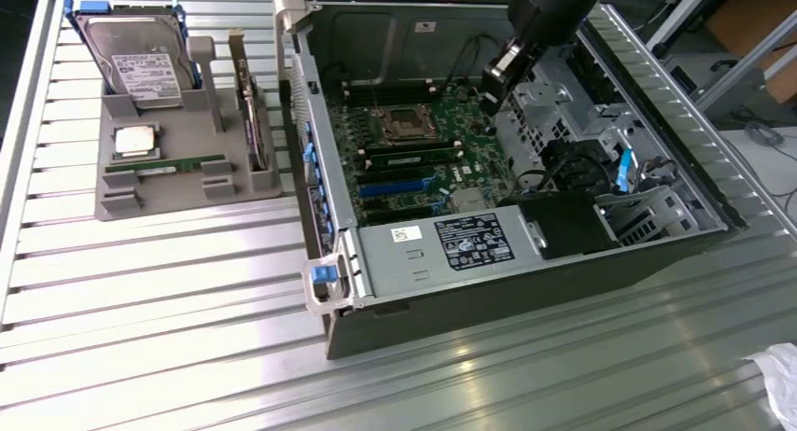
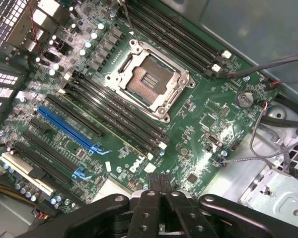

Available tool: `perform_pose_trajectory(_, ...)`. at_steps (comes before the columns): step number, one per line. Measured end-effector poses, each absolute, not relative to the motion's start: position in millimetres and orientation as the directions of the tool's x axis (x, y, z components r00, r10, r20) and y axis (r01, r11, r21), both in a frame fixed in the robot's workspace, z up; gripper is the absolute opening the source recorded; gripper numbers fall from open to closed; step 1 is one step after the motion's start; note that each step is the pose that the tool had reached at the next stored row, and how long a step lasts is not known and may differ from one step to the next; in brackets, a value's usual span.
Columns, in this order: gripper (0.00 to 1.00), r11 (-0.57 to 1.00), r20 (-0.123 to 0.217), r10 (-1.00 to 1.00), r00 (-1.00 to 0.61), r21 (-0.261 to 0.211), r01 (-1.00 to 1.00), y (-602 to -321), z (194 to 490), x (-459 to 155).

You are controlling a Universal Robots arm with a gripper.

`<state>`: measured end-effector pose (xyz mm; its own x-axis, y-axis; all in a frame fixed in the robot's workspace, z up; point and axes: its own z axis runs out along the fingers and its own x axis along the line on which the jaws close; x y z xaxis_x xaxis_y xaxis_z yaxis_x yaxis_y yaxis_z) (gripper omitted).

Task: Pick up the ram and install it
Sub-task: 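Press down the ram until it locks into place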

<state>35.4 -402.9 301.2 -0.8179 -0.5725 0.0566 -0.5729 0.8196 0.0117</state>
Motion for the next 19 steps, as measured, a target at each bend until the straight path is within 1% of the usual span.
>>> perform_pose_trajectory(6,0.11,0.850,0.057,-0.526,-0.849,0.011,-0.526,-402.9,301.2,35.4)
perform_pose_trajectory(19,0.11,0.950,0.057,-0.313,-0.948,0.011,-0.313,-402.9,301.1,35.4)
